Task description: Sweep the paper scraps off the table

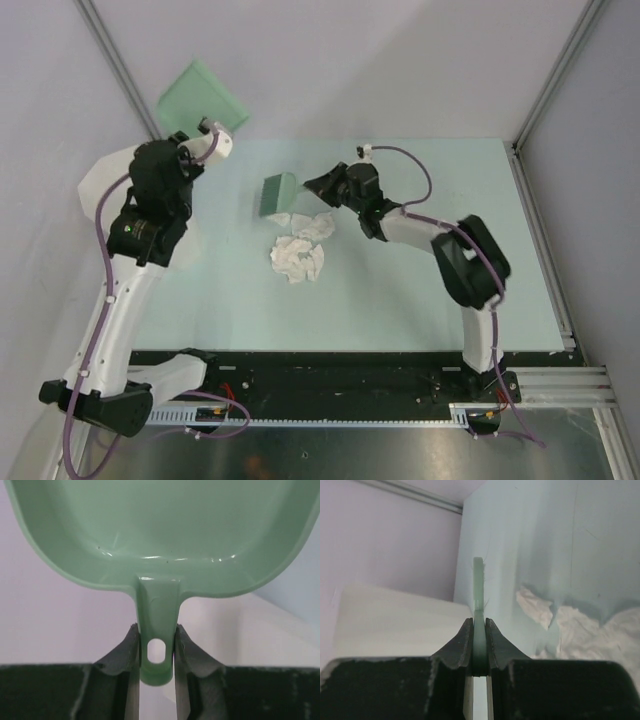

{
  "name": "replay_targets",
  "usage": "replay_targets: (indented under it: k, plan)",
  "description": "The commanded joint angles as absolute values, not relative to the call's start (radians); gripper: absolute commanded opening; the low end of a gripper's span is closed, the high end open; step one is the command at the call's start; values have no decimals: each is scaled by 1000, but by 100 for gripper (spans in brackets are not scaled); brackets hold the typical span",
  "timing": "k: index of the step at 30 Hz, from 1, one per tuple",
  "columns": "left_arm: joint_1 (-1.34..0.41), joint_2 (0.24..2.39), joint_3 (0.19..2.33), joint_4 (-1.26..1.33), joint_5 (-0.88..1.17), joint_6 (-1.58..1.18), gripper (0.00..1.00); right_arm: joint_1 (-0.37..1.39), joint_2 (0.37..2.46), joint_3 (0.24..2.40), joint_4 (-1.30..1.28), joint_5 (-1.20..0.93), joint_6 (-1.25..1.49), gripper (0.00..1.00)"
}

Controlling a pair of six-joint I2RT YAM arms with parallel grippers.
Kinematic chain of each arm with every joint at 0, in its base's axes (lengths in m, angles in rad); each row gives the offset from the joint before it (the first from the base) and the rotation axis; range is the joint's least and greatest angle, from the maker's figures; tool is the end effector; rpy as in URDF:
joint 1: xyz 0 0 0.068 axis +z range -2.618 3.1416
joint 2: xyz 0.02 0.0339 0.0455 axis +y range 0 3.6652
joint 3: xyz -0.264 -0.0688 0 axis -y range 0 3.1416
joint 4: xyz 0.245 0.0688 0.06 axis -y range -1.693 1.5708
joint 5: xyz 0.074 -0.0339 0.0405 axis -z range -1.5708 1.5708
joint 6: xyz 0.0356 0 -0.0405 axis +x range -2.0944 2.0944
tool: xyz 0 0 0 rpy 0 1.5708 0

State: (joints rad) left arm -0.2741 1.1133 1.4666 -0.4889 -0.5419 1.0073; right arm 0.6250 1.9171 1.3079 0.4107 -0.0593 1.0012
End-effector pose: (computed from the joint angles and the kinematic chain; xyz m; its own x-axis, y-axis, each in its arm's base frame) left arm 0.2129 -0.0408 0.4773 -0.2894 0.8337 -0.4703 -0.0289 0.4835 0.8749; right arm 0.3655 0.2663 0.2492 -0.6178 0.5909 -0.5189 -0.2057 0.5154 0.8319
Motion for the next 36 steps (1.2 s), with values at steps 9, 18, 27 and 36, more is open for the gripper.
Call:
replay_targets:
  k: [9,18,27,36]
  plan:
    - [-290,994,1160,-693,-230,581,0,626,2202,1625,229,-37,1123,0]
    - [-317,1018,965,-759,-35,548,0,476,1907,1232,117,-129,930,0]
    - [-351,1138,847,-816,23,603,0,440,1611,1181,82,-217,663,0]
    - [-339,1068,801,-971,2,683,0,603,1411,1256,-401,-1,204,0]
